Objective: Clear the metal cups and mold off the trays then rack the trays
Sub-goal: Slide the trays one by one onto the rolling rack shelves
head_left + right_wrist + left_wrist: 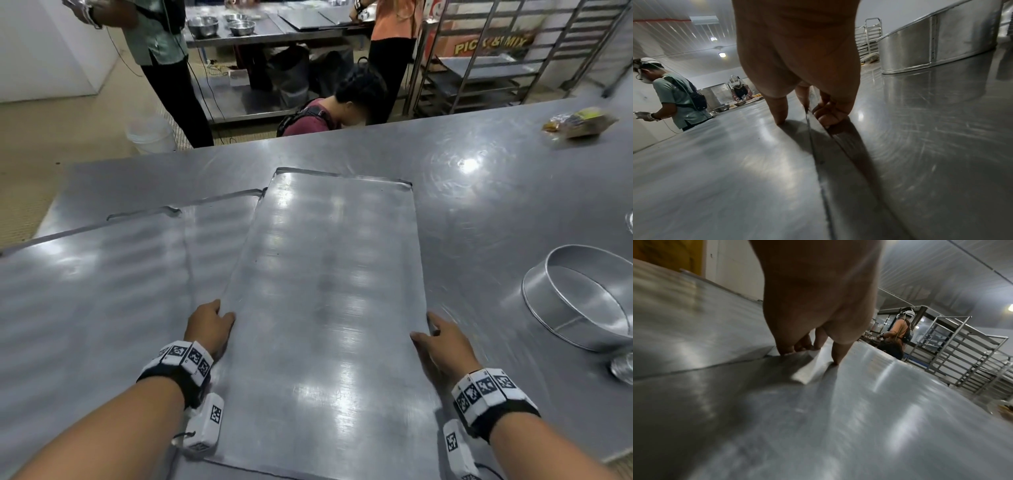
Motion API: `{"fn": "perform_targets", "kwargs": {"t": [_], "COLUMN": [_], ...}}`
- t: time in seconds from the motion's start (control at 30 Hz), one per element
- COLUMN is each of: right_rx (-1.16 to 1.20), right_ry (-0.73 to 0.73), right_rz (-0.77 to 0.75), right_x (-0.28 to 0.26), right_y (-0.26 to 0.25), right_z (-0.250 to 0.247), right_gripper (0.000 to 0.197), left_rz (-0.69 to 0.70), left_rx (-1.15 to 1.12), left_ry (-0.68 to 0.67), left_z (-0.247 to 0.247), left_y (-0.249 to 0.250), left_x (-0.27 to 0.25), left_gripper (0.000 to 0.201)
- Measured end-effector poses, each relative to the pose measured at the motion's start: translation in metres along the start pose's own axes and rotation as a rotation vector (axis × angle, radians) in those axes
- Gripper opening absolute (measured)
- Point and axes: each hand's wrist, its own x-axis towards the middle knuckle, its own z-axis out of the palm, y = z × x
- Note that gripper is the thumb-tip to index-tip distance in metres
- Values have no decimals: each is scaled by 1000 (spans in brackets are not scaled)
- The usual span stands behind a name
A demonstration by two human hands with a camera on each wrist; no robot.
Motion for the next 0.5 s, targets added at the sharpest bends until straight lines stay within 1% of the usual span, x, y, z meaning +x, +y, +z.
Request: {"fn": "perform_targets", "kwargs": {"t": [0.03,0.1,0.17,0.2,0.3,0.37,0.5], "right_rx": [-9,-27,-53,-69,-90,-91,-106], "right_ry": [1,4,8,6,-13,-32,-71], "right_rz": [-10,-11,0,7,7,-1,-15], "right_x": [-1,1,6,10,25,35,46], "right_y": [0,1,3,5,12,17,19], "right_z": [0,-1,-5,-8,-14,-18,-27], "right_gripper": [33,37,40,41,39,42,46], "left_rz": [-9,-26,-34,-31,-44,-31,-89], "left_rx": [-7,-27,-38,-46,-96,-115,-266], "left_ry": [5,9,17,22,36,58,60], "left_z": [-1,-1,1,4,12,17,25], "left_y": [1,4,6,8,10,14,9], "left_x": [-2,-6,-13,-17,-27,-35,-46], "left_gripper": [7,12,10,9,15,16,12]}}
